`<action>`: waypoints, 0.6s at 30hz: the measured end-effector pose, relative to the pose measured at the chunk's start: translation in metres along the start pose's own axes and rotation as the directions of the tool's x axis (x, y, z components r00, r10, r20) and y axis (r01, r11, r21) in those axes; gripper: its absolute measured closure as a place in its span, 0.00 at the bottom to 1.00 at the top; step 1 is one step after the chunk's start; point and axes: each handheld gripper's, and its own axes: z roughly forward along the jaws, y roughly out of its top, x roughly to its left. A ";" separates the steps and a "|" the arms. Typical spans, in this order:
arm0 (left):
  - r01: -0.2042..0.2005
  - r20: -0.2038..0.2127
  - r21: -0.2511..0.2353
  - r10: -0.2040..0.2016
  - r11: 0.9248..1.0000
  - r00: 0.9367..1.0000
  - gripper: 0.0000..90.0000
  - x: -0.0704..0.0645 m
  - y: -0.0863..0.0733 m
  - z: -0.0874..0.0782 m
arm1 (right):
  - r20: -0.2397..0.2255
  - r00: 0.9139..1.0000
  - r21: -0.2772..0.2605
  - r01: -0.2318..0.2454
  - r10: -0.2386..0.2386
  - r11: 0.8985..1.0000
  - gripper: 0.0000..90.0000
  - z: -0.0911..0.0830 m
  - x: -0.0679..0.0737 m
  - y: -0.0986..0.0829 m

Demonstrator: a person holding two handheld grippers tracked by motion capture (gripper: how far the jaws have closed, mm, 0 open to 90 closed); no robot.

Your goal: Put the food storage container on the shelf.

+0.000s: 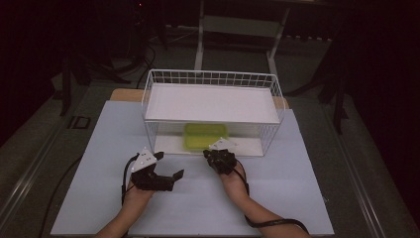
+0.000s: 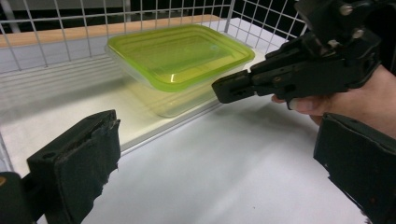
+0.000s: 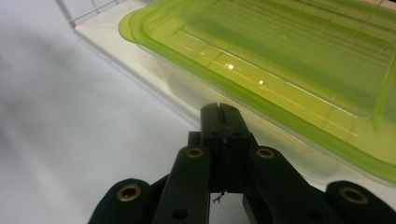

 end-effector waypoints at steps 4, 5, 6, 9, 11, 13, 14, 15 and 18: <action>0.004 -0.007 -0.003 -0.004 1.000 1.000 0.01 0.001 0.000 -0.001 | 0.012 1.000 -0.006 -0.020 0.020 1.000 1.00 0.007 -0.003 0.005; 0.001 -0.008 -0.004 -0.001 1.000 1.000 0.01 0.001 0.000 -0.001 | 0.013 1.000 -0.008 -0.021 0.022 1.000 1.00 0.009 -0.005 0.006; 0.003 -0.005 -0.005 -0.003 1.000 1.000 0.01 0.002 0.000 -0.002 | 0.017 1.000 -0.007 -0.016 0.016 1.000 1.00 0.011 -0.006 0.007; 0.006 -0.006 -0.004 -0.007 1.000 1.000 0.01 0.003 -0.001 -0.002 | 0.026 0.999 -0.011 -0.019 0.019 1.000 0.99 0.014 -0.010 0.009; 0.010 -0.007 -0.005 -0.010 1.000 1.000 0.01 0.003 -0.001 -0.002 | 0.034 0.999 -0.016 -0.018 0.019 1.000 0.99 0.016 -0.011 0.010; 0.006 -0.008 0.001 -0.006 1.000 1.000 0.01 0.003 -0.002 -0.002 | 0.037 0.999 -0.015 -0.015 0.016 1.000 0.99 0.019 -0.012 0.010; 0.007 -0.007 -0.001 -0.007 1.000 1.000 0.01 0.003 -0.002 -0.002 | 0.041 0.999 -0.016 -0.012 0.012 1.000 0.99 0.020 -0.012 0.011; 0.009 -0.005 0.001 -0.009 1.000 1.000 0.01 0.003 -0.002 -0.002 | 0.042 0.999 -0.016 -0.013 0.013 1.000 0.99 0.021 -0.012 0.011; 0.008 -0.003 -0.002 -0.008 1.000 1.000 0.01 0.003 -0.002 -0.002 | 0.049 0.999 -0.017 -0.018 0.019 1.000 0.98 0.024 -0.014 0.012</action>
